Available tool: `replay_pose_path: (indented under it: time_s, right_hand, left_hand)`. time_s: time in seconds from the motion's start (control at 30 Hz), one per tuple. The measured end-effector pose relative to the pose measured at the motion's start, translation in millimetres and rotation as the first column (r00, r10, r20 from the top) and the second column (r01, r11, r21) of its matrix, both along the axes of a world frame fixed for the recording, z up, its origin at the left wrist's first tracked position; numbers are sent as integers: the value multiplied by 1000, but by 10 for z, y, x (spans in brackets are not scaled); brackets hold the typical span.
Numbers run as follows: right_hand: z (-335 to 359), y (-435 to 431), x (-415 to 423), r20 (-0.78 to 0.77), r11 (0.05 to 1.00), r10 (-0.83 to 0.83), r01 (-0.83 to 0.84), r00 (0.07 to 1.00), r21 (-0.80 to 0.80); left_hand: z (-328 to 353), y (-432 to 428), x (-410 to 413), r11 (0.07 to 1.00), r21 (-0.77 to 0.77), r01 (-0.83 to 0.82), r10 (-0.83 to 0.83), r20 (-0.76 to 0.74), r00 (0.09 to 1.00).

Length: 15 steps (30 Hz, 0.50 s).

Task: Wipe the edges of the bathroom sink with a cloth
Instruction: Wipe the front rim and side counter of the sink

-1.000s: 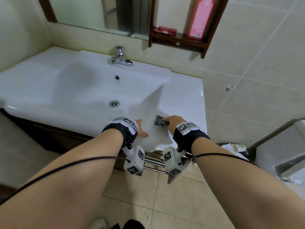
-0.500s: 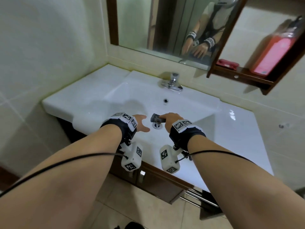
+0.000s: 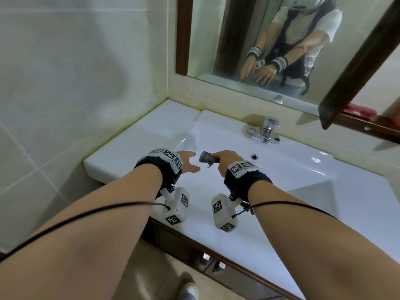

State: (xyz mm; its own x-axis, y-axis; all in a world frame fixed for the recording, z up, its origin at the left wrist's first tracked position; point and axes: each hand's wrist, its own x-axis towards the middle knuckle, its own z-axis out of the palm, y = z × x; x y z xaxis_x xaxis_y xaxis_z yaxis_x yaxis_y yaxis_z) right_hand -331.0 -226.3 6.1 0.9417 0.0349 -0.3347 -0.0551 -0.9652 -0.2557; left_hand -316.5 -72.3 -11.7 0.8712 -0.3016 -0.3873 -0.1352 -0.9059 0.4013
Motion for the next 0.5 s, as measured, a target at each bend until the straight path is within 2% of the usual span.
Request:
replay_pose_path:
  time_s: [0.2, 0.37, 0.5]
  right_hand:
    - [-30, 1, 813, 44, 999, -31, 32, 999, -25]
    - [-66, 39, 1406, -19, 999, -6, 5, 1000, -40]
    - [-93, 18, 1817, -76, 996, -82, 84, 994, 16]
  left_hand:
    - [45, -17, 784, 1000, -11, -14, 14, -5, 1000]
    - [44, -15, 1345, 999, -20, -48, 48, 15, 999]
    - [-25, -20, 1702, 998, 7, -60, 60, 7, 998]
